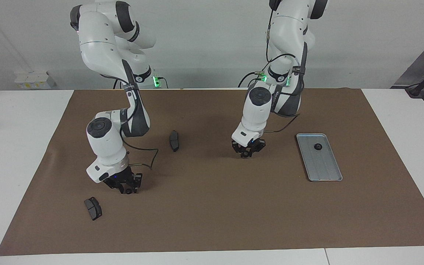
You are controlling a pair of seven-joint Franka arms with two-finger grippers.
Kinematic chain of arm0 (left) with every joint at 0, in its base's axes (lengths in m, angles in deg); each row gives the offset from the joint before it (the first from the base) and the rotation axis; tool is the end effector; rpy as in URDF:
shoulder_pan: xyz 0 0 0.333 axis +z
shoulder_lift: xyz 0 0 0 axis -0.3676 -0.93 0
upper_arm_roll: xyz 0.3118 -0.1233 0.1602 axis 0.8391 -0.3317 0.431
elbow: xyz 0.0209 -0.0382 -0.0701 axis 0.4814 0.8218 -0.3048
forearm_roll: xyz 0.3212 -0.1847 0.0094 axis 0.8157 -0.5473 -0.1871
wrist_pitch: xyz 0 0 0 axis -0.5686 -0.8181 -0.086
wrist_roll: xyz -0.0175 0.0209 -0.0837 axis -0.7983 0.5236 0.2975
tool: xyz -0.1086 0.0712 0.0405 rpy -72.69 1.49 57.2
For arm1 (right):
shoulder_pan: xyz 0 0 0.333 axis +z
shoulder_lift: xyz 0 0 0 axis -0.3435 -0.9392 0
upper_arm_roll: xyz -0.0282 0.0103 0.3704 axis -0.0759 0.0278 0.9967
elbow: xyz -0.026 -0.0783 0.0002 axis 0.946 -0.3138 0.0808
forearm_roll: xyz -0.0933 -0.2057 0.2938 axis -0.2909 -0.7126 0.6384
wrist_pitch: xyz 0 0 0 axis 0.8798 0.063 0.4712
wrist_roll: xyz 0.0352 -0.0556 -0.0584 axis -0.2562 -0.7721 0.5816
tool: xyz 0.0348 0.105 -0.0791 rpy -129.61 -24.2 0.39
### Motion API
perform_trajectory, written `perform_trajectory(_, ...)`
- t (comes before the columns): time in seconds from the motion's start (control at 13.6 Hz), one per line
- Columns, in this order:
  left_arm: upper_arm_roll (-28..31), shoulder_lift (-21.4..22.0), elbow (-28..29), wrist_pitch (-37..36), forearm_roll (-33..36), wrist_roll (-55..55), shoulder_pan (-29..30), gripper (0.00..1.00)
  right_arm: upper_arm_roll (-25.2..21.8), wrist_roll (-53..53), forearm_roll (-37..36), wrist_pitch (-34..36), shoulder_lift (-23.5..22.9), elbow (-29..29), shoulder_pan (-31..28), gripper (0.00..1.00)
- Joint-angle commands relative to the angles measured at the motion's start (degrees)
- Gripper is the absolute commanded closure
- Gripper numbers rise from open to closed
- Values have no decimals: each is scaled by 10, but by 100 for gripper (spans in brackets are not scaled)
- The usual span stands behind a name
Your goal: Pick bearing gear from pile to tray
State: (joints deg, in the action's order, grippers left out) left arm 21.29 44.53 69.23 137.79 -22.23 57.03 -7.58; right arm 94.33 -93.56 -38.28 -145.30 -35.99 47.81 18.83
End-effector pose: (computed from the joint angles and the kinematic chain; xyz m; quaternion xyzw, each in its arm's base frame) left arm 0.5653 -0.2964 0.3704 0.9992 -0.0176 0.0346 0.0059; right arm 0.7054 0.0465 0.3258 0.9953 -0.0037 0.0963 0.0027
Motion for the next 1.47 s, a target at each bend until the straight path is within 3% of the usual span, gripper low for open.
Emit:
perform_trajectory(0.0, -5, 0, -28, -28, 2, 63, 59, 100, 10, 12, 19, -12, -3, 2, -16, 65)
perform_trajectory(0.15, -5, 5, -22, -36, -9, 139, 110, 100, 10, 11, 22, -12, -2, 2, -16, 100)
perform_trajectory(0.51, -5, 17, 15, -35, -14, 345, 232, 100, 11, 5, 22, 0, 45, 20, -6, 100)
perform_trajectory(0.73, -4, 25, 36, -31, -14, 406, 254, 99, 12, -38, 22, 34, 77, 17, 31, 100)
perform_trajectory(0.81, -4, 29, 47, -27, -14, 425, 256, 82, 13, -61, 22, 42, 82, 16, 53, 100)
perform_trajectory(0.96, -4, 32, 55, -23, -14, 434, 259, 29, 12, -130, 21, 44, 83, 9, 101, 100)
perform_trajectory(1.03, -4, 32, 52, -23, -14, 434, 257, 10, 12, -174, 20, 42, 83, 8, 126, 100)
perform_trajectory(1.1, -4, 31, 49, -23, -13, 434, 256, 2, 12, -215, 20, 40, 83, 7, 152, 100)
perform_trajectory(1.18, -4, 30, 44, -24, -14, 432, 255, 0, 12, -250, 19, 39, 81, 4, 182, 100)
perform_trajectory(1.4, -5, 24, 20, -27, -46, 394, 233, 6, 11, -351, 3, 32, 65, -8, 268, 100)
